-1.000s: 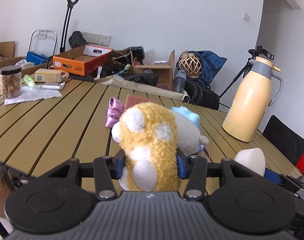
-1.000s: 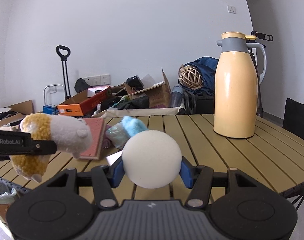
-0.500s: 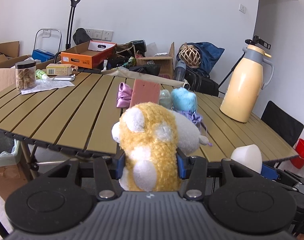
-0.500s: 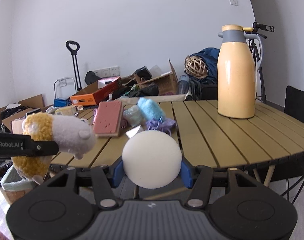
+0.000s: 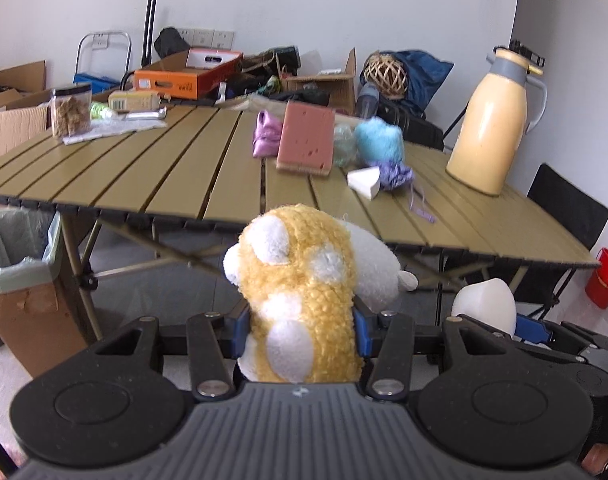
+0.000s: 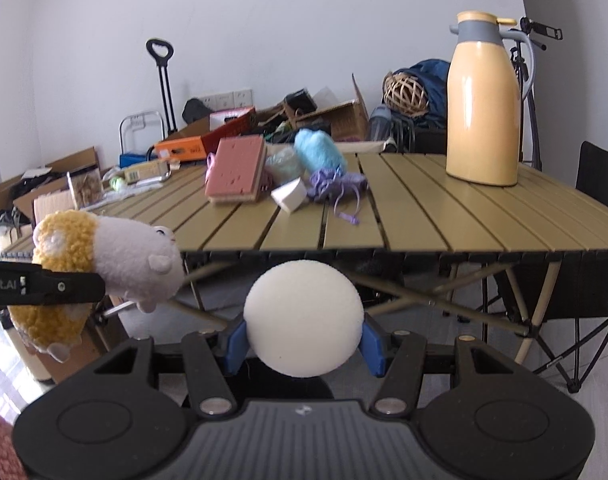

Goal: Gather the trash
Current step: 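Carry the foam ball and yellow plush down over the black trash bin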

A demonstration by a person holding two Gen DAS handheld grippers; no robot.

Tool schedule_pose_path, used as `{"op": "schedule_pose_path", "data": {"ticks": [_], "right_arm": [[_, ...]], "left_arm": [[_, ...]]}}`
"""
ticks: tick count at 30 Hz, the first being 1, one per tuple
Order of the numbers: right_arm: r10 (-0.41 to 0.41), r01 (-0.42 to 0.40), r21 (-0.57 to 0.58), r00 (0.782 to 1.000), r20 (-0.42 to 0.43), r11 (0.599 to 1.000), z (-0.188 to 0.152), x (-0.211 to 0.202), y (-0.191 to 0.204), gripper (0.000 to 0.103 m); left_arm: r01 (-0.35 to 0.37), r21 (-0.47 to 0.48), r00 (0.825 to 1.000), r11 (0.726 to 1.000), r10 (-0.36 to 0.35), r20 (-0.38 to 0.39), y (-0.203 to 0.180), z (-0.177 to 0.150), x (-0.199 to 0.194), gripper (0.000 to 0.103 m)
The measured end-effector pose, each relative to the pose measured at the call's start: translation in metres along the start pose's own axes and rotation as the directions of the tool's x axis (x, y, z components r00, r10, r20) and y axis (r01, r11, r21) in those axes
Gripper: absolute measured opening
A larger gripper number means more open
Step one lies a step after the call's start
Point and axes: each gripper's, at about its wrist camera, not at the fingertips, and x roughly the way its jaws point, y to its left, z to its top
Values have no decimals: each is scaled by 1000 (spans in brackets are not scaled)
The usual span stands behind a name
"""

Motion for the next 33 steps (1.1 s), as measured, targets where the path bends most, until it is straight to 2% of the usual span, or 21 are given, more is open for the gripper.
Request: {"op": "schedule_pose_path", "data": {"ticks": [7, 13, 19, 30, 33], "right_arm": [[-9, 6, -24, 995, -104, 1000, -27, 9, 6, 56], [-14, 9, -23, 975, -220, 1000, -47, 25, 6, 56], [-21, 19, -9, 944, -330, 1000, -65, 42, 5, 56], [3, -6, -6, 874, -486, 1000, -94, 68, 14, 56], [7, -13, -9, 867, -499, 1000, -96, 72, 17, 56]], "left_arm": [[-34, -21, 995, 999, 32, -100, 15, -26, 16, 49], [-74, -30, 980, 997, 68, -189, 29, -49, 33, 49], [-116, -30, 963, 993, 105, -250, 45, -66, 45, 49], [-209, -40, 913, 977, 181, -365, 76, -89, 68, 49], [-231, -48, 902, 972, 196, -385, 84, -93, 73, 49]]}}
